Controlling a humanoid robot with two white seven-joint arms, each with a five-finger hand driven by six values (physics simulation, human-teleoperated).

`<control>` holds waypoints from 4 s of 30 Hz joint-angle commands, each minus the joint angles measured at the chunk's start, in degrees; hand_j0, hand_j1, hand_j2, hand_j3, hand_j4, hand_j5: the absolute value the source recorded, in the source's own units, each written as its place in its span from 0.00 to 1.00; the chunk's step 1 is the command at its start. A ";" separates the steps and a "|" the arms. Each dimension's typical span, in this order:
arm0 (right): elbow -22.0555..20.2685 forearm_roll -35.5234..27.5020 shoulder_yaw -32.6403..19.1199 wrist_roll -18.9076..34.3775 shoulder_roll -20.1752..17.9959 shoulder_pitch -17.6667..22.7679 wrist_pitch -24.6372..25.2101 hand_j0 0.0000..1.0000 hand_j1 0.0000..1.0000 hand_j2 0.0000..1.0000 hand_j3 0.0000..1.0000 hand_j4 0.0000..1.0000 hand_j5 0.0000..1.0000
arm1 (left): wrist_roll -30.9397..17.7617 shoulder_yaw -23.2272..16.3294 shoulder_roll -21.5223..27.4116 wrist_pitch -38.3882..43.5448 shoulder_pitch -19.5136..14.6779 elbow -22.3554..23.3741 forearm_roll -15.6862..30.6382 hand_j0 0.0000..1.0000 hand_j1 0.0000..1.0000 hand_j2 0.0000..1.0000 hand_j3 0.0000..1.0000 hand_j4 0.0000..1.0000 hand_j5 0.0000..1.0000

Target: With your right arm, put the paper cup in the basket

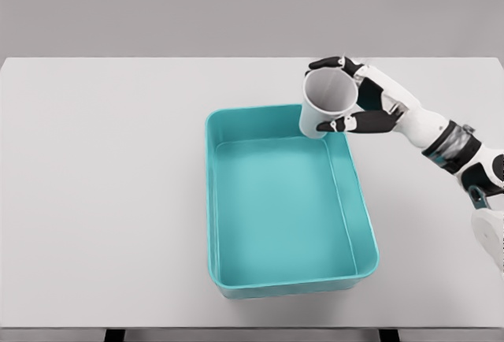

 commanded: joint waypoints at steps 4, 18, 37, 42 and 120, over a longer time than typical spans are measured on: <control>0.04 1.77 0.61 -0.01 2.66 0.44 -0.20 0.64 0.64 0.64 0.64 0.64 0.64 | -0.03 -0.01 0.00 0.00 0.00 0.01 0.01 1.00 1.00 1.00 1.00 1.00 1.00; 2.33 5.90 3.16 -0.01 6.79 0.53 -0.64 0.64 0.64 0.64 0.64 0.64 0.64 | 0.06 -0.01 0.00 0.00 0.00 0.01 0.01 1.00 1.00 1.00 1.00 1.00 1.00; 3.56 8.01 4.30 -0.01 8.03 2.55 -1.61 0.65 0.65 0.65 0.65 0.65 0.65 | -0.02 -0.01 0.00 0.00 0.00 0.01 0.01 1.00 1.00 1.00 1.00 1.00 1.00; 3.56 8.28 4.30 -0.01 8.03 2.90 -1.70 0.65 0.65 0.65 0.65 0.65 0.65 | -0.03 -0.01 0.00 0.00 0.00 0.01 0.01 1.00 1.00 1.00 1.00 1.00 1.00; -0.39 7.40 1.32 -0.01 5.13 4.48 -1.17 0.98 0.98 0.98 0.98 0.98 0.98 | 0.06 -0.01 0.00 0.00 0.00 0.01 0.01 1.00 1.00 1.00 1.00 1.00 1.00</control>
